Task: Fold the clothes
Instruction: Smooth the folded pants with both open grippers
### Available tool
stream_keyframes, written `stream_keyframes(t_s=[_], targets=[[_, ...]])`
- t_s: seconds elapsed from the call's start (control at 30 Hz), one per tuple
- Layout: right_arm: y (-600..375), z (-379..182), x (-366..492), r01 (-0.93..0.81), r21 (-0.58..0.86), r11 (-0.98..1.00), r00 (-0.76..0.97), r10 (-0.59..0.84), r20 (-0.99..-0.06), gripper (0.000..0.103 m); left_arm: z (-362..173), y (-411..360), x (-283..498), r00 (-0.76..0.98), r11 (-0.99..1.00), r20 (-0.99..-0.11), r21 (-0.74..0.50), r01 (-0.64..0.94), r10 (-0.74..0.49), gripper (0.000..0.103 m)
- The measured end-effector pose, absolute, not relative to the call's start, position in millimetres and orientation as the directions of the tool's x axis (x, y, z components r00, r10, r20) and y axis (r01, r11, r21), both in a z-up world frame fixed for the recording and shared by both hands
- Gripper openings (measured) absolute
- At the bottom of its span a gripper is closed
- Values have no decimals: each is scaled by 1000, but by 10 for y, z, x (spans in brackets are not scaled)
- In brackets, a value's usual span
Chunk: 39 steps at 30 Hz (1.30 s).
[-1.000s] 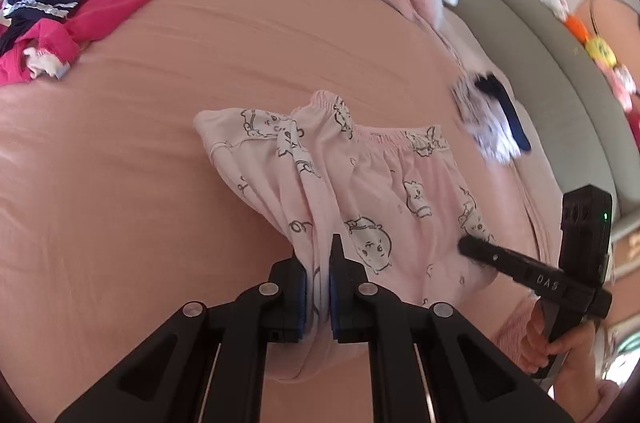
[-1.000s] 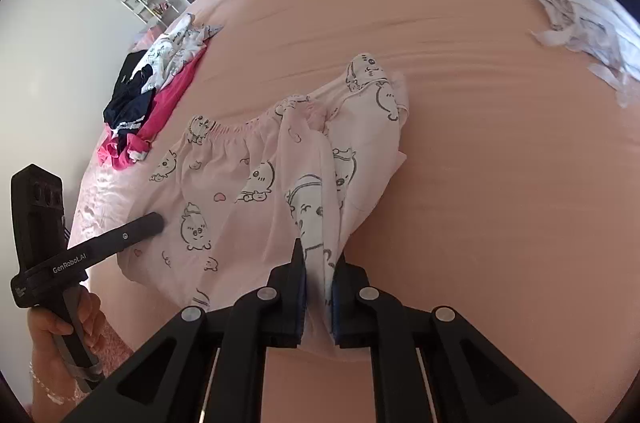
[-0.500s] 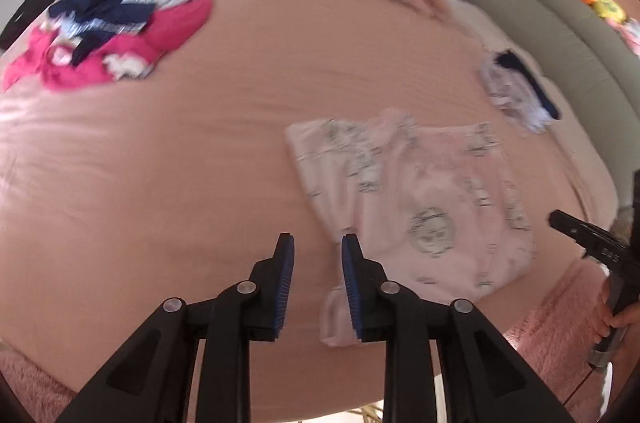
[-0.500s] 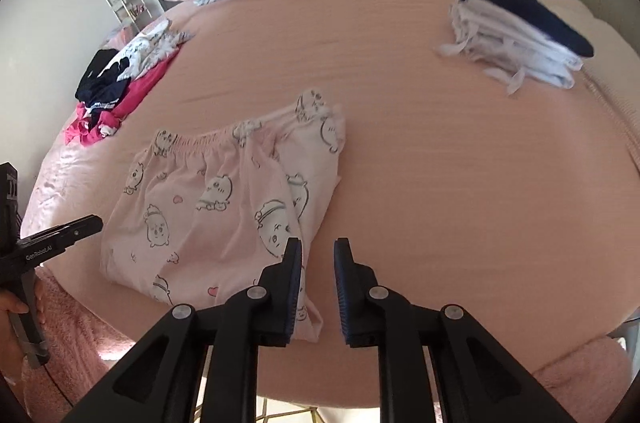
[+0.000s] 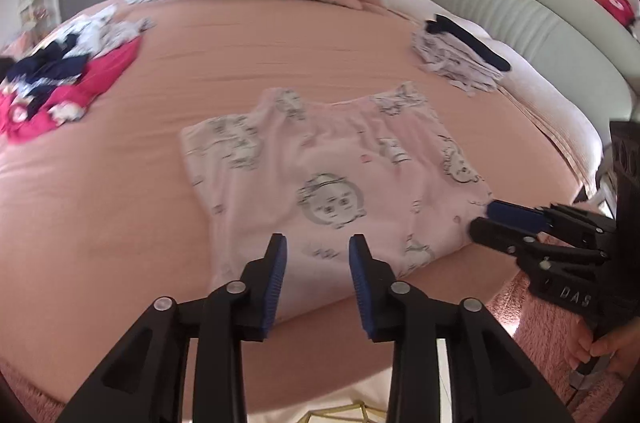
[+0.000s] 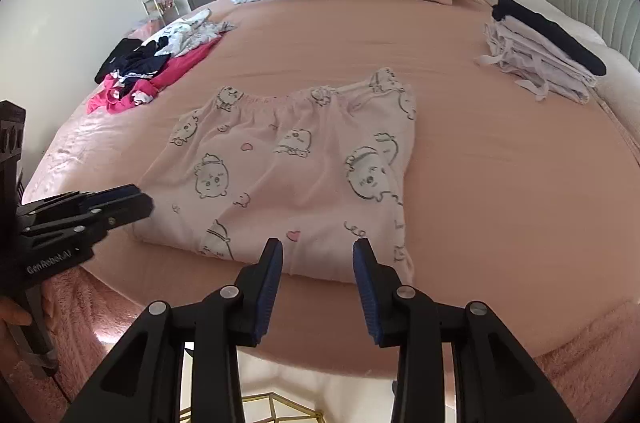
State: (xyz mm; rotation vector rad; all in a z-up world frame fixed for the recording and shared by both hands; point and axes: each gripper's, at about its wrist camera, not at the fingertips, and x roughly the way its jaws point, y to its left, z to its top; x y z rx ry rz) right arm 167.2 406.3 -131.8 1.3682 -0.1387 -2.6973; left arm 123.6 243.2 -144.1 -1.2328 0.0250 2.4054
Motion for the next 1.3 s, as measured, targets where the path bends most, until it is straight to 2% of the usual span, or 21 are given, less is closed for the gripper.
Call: stream_keyframes(t_s=[0.1,0.2,0.37,0.5,0.63,0.67,0.7,0.73,0.77,0.87,1.0,1.3], targets=[[3847,-1370,1536,154,70,-986,-581,-147,-800,36,-1553,2543,1162,-476,-894,-806,-138,-426,352,35],[3700,-1586,1345,217,-34,-976,-512,-84,-855,36,-1667,2623,1091,-444,-882,-835,-97,-462,324,37],[3993,-1666,1375,232,58,-971,-488,-168,-856,35,-1682,2480,1066,-407,-852,-861,-56,-521,306,40],[4064,-1677,1463,250,11,-968,-496,-137,-857,35,-1669,2366,1066,-412,-845,-863,-33,-533,293,40],[4270,-1673,1459,177,65,-982,-498,-146,-855,35,-1627,2137,1109,-450,-881,-863,12,-472,229,40],[4340,-1674,1462,145,70,-987,-501,-134,-855,34,-1631,2054,1112,-465,-903,-867,44,-427,178,47],[4421,-1678,1459,108,74,-991,-501,-118,-857,38,-1619,1958,1106,-471,-925,-870,49,-378,146,57],[4503,-1691,1470,63,79,-995,-501,-100,-860,49,-1578,1846,1095,-469,-943,-867,1,-334,166,62],[4561,-1676,1486,28,77,-997,-507,-81,-858,61,-1524,1776,1093,-477,-952,-859,-37,-304,186,62],[4636,-1533,1516,-23,71,-997,-553,-47,-832,60,-1322,1800,1125,-535,-951,-809,-90,-296,243,62],[4331,-1290,1418,69,131,-989,-608,-146,-780,60,-1281,2117,1054,-559,-935,-788,-57,-350,258,62],[3889,-1465,767,175,81,-981,-501,-159,-850,60,-1502,2500,563,-522,-934,-830,4,-357,196,62]])
